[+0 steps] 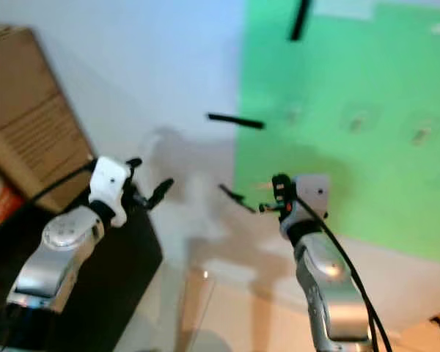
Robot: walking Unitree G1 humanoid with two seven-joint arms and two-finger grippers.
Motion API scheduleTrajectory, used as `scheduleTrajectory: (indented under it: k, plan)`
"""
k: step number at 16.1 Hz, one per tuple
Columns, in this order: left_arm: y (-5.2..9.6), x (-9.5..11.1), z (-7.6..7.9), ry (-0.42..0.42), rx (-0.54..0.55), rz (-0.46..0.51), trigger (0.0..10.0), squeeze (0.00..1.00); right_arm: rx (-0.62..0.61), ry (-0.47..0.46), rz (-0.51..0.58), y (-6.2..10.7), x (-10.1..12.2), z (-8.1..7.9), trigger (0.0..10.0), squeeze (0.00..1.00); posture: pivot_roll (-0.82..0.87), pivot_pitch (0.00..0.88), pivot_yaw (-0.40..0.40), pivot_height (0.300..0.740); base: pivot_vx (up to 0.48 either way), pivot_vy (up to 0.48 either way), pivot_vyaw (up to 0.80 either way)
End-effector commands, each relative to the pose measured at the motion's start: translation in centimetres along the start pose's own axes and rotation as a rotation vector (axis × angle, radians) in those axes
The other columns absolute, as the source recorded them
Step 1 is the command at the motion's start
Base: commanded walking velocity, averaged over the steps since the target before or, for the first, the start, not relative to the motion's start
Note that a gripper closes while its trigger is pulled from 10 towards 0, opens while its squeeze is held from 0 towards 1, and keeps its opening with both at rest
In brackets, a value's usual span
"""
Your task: Hang keys on a hook
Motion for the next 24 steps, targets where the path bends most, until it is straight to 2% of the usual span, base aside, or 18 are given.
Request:
scheduleTrajectory:
  k: [1,7,10,11,14,15,18,22,24]
  plan:
    - [-0.2,0.1,0.5,-0.005,-0.024,0.002,10.0,0.0,-0.02,0.004,0.009,0.0,0.1,0.6,10.0,0.0,-0.03,0.0,0.045,0.74,0.334,0.0,0.0]
    - [0.0,0.0,0.8,-0.013,-0.05,-0.013,10.0,0.0,-0.008,-0.001,0.016,0.0,0.2,0.7,10.0,0.0,-0.03,0.0,0.05,0.74,0.314,0.0,0.0]
    - [0.1,-0.1,1.1,-0.022,-0.101,-0.026,10.0,0.0,0.065,-0.032,0.034,-0.2,0.7,0.2,10.0,0.0,-0.03,0.0,0.049,0.74,0.0,0.0,0.0]
    - [0.1,-0.1,1.2,-0.033,-0.125,-0.037,10.0,0.0,0.125,-0.019,0.05,-0.3,1.1,-0.3,10.0,0.0,-0.03,0.0,0.041,0.74,0.0,0.0,0.0]
    - [0.4,-0.1,1.4,-0.059,-0.193,-0.061,10.0,0.0,0.165,-0.047,0.096,-0.7,2.2,-0.5,10.0,0.0,-0.03,0.0,0.029,0.74,0.0,0.0,0.0]
    - [0.7,-0.1,1.6,-0.077,-0.238,-0.078,10.0,0.0,0.172,-0.076,0.136,-1.3,3.5,-0.3,10.0,0.0,-0.02,0.0,0.025,0.74,0.0,0.0,0.0]
    - [1.0,0.3,1.9,-0.078,-0.306,-0.078,10.0,0.0,0.184,-0.142,0.199,-1.7,5.5,0.0,10.0,0.0,-0.02,0.0,0.021,0.74,0.0,0.0,0.0]
    - [1.4,1.7,3.1,-0.077,-0.435,-0.062,10.0,0.0,0.202,-0.152,0.214,-1.8,6.2,-0.1,10.0,0.0,-0.02,0.0,0.021,0.74,0.0,0.0,0.0]
    - [1.4,1.7,3.2,-0.074,-0.445,-0.064,10.0,0.0,0.203,-0.155,0.216,-1.4,6.4,0.1,10.0,0.0,-0.02,0.0,0.02,0.74,0.0,0.0,0.0]
Point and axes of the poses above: a point about 5 cm out from each wrist's last joint towards the gripper, its own y axis pointing back from the gripper into the wrist, its own x axis along the axis of the wrist's last joint, z = x × y, the point moved 2 cm from there along -y, pointing out of the wrist towards the gripper, and after that the axes turned 13 degrees about y, right-handed, at the moved point
